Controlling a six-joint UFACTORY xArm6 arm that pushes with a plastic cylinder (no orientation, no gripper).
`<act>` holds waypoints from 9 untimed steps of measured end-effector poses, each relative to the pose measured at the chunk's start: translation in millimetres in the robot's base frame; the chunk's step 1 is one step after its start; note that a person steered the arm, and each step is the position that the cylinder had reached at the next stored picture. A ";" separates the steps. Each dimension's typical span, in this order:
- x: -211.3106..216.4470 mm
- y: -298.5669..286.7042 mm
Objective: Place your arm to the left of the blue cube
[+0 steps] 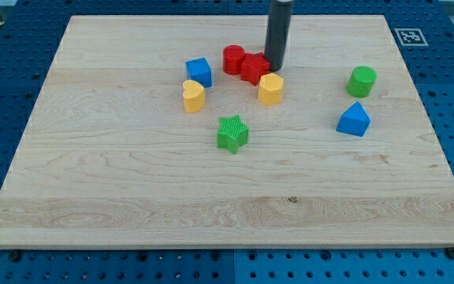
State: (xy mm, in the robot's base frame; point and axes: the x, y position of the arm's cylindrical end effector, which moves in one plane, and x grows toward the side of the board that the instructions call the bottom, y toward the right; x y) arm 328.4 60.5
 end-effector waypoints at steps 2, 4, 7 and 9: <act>0.0 -66.3; 3.5 -15.8; -84.3 -139.6; 15.6 -213.8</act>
State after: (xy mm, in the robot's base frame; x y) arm 344.0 -153.3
